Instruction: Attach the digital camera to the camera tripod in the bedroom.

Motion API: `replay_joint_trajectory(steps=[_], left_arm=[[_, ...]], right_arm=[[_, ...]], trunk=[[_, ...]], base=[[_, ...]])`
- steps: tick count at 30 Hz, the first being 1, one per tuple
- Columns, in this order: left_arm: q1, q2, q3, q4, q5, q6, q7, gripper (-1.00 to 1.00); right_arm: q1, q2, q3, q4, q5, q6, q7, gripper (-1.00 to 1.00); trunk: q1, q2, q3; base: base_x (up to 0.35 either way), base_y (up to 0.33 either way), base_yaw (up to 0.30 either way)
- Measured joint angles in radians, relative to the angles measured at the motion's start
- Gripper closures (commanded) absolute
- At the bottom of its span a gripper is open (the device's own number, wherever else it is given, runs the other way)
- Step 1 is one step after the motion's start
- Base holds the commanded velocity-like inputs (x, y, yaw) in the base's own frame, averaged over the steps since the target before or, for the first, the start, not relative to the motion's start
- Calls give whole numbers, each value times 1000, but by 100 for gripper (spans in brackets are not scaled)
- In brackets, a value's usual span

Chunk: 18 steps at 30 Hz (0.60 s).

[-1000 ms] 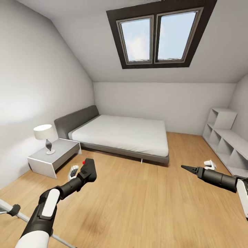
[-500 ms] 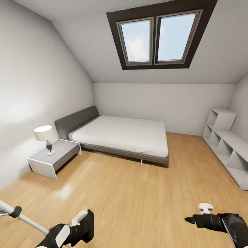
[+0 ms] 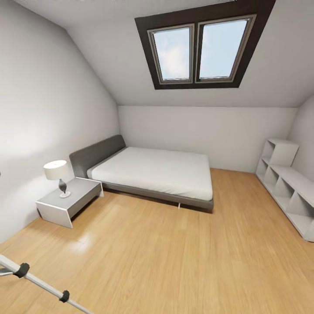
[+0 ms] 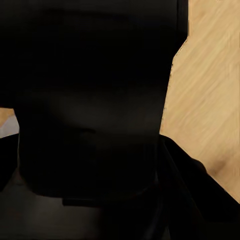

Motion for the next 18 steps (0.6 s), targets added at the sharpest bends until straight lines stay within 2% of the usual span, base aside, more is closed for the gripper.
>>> replay_joint_trajectory(steps=[7, 18], left_arm=[[32, 10, 2, 1, -2, -46, 17, 100], [38, 13, 2, 0, 1, -62, 42, 100]], right_arm=[[41, 23, -1, 6, -2, -73, -24, -100], [53, 26, -3, 7, -3, -89, -27, -100]], trunk=[[-27, 49, 22], [-69, 126, 57]], base=[[0, 0, 0], [0, 0, 0]])
